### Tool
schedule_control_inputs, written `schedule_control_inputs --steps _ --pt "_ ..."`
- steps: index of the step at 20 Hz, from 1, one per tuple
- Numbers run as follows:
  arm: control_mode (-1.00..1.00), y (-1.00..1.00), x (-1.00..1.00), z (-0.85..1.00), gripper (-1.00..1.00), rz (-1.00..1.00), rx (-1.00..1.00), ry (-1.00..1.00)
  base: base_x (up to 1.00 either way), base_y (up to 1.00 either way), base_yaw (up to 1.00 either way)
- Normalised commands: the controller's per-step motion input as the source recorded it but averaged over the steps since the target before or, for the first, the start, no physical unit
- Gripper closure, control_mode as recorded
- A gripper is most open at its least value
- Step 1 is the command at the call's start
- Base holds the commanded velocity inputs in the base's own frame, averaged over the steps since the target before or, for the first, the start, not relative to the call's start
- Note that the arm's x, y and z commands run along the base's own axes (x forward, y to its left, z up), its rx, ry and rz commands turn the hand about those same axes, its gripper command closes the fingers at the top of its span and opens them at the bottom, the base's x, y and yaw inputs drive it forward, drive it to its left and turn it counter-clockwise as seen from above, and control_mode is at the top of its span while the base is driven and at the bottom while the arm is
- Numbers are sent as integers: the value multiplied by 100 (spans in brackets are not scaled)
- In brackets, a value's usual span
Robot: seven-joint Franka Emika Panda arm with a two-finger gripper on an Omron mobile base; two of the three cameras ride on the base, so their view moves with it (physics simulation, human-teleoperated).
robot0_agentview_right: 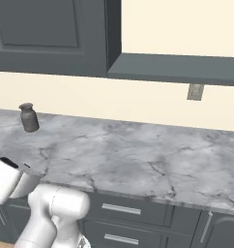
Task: Close all open cabinet doors.
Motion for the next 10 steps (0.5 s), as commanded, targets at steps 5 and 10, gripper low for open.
schedule_control_inputs --steps 5,10 --pt "100 9 -10 0 -100 1 0 -3 0 0 0" --pt "100 0 0 0 -100 0 0 0 -40 0 0"
